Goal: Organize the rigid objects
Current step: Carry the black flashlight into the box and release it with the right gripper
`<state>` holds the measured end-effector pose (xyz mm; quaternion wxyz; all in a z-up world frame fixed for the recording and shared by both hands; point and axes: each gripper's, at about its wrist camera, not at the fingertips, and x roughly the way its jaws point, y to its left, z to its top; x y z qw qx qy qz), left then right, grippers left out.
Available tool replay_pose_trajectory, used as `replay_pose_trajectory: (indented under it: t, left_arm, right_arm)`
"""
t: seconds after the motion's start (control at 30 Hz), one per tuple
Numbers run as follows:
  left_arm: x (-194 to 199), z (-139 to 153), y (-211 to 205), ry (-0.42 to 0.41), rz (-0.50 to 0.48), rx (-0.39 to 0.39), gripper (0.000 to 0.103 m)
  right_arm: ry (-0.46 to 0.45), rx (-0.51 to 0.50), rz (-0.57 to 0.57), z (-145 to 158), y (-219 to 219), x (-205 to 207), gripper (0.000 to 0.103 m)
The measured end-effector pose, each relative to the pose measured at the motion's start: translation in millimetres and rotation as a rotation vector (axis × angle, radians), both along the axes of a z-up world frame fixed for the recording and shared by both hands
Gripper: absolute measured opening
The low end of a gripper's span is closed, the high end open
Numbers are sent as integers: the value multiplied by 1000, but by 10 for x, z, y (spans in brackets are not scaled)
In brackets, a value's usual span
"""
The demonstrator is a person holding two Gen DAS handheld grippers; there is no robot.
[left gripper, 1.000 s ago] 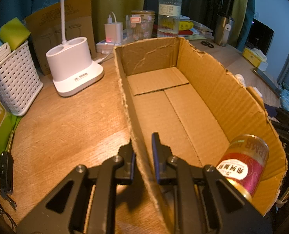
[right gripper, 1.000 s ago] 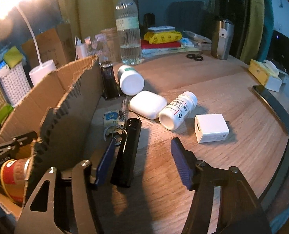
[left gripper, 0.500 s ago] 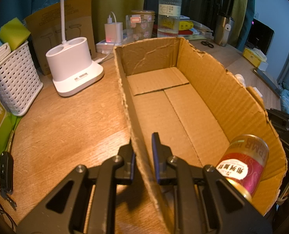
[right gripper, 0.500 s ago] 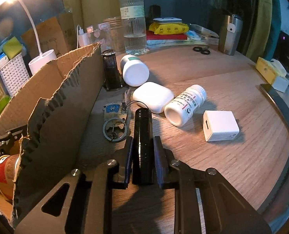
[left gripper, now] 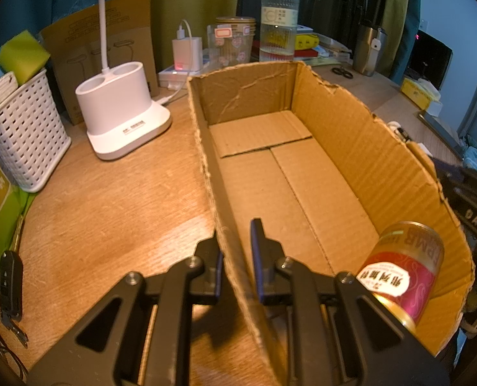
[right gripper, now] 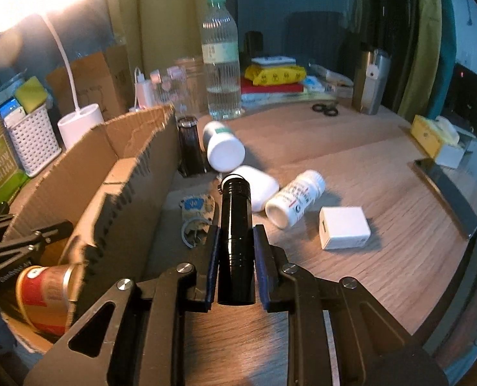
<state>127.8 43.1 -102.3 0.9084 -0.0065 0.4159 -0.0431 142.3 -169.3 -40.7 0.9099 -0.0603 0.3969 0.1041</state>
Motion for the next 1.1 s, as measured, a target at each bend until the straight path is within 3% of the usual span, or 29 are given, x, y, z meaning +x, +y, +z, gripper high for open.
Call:
replay_pose_trajectory:
  t: [0.63, 1.1]
  left_arm:
    - [2, -2, -1, -1, 0, 0, 15]
    - [7, -1, -8, -4, 0, 4, 15]
  right_arm:
    - [-126, 26, 65, 565, 258, -184, 22]
    - [-199, 73, 189, 906, 660, -341, 22]
